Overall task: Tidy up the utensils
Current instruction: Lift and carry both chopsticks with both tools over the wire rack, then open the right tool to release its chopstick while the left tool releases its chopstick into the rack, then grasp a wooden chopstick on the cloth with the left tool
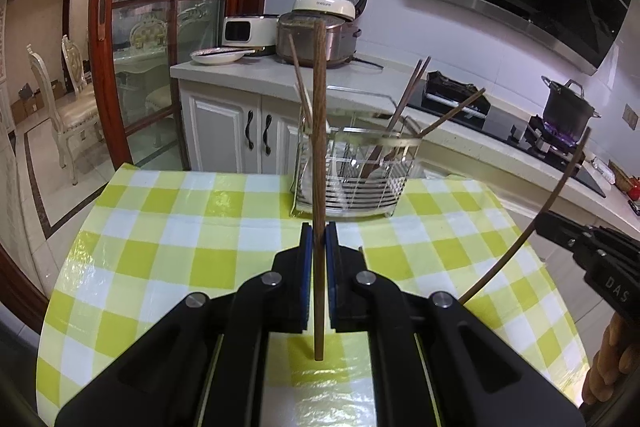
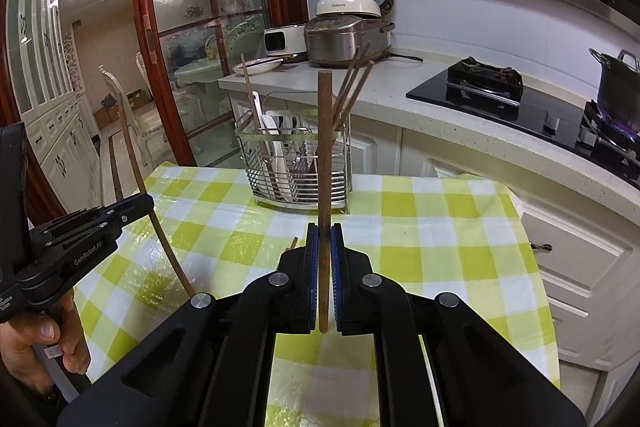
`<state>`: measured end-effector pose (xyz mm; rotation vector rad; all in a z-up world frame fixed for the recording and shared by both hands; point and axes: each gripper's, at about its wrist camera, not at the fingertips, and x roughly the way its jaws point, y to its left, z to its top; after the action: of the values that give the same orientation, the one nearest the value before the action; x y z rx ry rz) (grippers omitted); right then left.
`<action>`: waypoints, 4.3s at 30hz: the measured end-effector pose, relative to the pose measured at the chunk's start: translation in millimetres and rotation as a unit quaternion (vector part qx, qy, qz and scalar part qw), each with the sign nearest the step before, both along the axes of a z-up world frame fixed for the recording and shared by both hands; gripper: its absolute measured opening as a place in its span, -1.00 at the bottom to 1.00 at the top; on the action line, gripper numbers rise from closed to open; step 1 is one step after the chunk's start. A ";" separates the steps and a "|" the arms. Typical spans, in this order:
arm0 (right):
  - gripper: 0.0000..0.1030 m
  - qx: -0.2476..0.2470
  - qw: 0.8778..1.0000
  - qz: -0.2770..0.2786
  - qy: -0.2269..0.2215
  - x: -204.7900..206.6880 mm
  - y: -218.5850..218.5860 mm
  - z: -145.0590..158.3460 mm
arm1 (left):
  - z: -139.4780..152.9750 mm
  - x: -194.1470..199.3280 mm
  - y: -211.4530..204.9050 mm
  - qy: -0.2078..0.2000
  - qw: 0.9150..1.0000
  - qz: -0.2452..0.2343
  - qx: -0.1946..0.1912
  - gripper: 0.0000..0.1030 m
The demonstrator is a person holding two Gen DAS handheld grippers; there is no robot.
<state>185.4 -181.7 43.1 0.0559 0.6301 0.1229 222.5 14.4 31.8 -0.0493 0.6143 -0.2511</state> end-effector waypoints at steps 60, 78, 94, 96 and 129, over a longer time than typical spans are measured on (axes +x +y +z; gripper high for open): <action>-0.83 -0.020 0.999 -0.039 -0.012 215.4 -1.4 50.7 | 66.3 192.3 -54.9 -0.085 0.994 -0.030 -0.060 -0.87; 0.17 -0.024 0.998 -0.033 -0.050 176.7 -2.0 64.7 | 56.1 169.0 -32.9 -0.074 0.995 -0.007 -0.073 -0.60; 0.52 0.005 0.997 -0.076 -0.008 55.6 -28.9 -16.2 | -52.8 59.6 -13.8 0.063 0.996 -0.036 -0.050 -0.26; 0.52 0.004 0.996 -0.081 0.025 47.8 -32.8 -42.8 | -72.5 53.1 -17.8 0.089 0.994 -0.047 -0.048 -0.35; 0.61 -0.002 0.990 -0.082 0.119 15.3 -47.8 -121.9 | -138.2 31.0 -91.6 0.149 0.978 -0.069 0.130 -0.83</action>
<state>200.7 -229.4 -78.9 0.1198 0.8612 -0.0444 253.4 -77.3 -106.4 0.2135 0.9461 -0.2990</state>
